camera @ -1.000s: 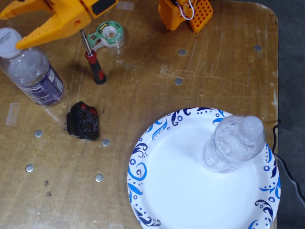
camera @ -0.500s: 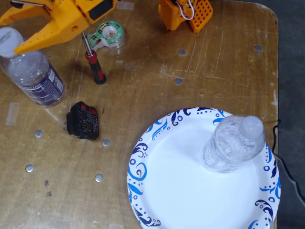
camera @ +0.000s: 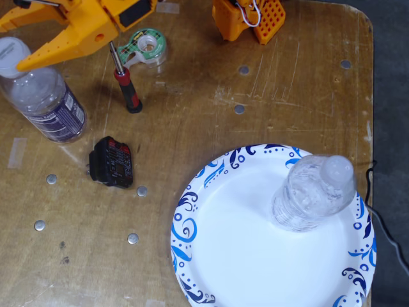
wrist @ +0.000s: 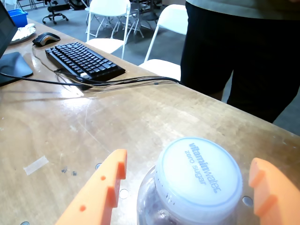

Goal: Move the bottles to the plate

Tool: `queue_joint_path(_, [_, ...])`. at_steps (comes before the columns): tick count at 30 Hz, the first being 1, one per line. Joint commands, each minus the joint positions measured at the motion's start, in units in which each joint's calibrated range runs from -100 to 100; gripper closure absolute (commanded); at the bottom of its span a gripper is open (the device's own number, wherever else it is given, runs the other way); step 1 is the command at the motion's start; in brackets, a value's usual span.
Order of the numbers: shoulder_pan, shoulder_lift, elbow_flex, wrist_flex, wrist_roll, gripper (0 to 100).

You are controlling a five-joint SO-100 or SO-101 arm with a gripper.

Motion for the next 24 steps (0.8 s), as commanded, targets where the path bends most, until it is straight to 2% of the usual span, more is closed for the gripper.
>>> queue_joint_path(1, [0.03, -0.55, -0.47, -1.27, -0.15, 72])
queue_joint_path(18, [1.87, 2.49, 0.34, -1.36, -0.20, 71])
queue_joint_path(24, [0.68, 3.33, -0.02, -1.36, -0.72, 65])
